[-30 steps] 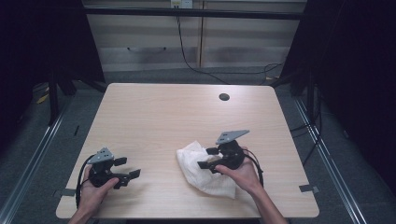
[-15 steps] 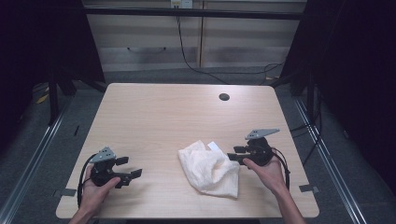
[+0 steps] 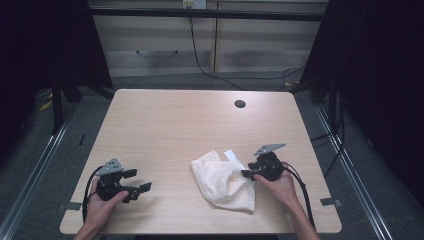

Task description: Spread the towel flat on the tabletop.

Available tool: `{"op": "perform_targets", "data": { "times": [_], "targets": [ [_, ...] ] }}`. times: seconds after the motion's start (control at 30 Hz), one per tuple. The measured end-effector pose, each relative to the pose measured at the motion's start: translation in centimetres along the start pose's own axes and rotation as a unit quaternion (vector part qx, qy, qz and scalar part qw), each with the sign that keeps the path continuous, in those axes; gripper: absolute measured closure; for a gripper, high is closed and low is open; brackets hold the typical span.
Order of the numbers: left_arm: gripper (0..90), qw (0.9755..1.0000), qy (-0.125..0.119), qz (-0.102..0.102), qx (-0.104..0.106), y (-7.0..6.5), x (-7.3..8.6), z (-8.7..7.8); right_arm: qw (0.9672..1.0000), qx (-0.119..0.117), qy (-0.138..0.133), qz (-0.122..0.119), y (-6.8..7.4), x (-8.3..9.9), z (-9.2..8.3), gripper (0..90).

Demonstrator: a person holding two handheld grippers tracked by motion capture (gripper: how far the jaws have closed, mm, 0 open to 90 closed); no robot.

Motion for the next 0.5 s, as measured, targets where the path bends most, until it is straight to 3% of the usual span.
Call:
{"op": "perform_targets", "data": {
  "times": [0.17, 0.27, 0.5],
  "targets": [
    [16.4, 1.0, 0.003, 0.002, 0.001, -0.01, 0.0, 0.01, 0.9999, 0.011, 0.001, 0.003, 0.06, 0.03, 0.19, 75.3],
    [16.4, 1.0, 0.003, 0.002, 0.001, -0.02, 0.0, -0.02, 1.0, 0.004, 0.001, 0.004, 0.07, 0.06, 0.22, 84.1],
    [16.4, 1.0, 0.001, 0.001, 0.0, -0.02, -0.04, 0.01, 0.9996, -0.023, -0.005, 0.014, 0.38, -0.36, 0.6, 88.2]
  ]
}}
Point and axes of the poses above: each handheld gripper's, and its own axes: z roughly forward along the jaws, x roughly out of its underside, y roughly to its left, the point moved 1 cm from there along z, roughly forward along the jaws, and after that the axes turned 11 degrees about x, right-handed, at the moved point
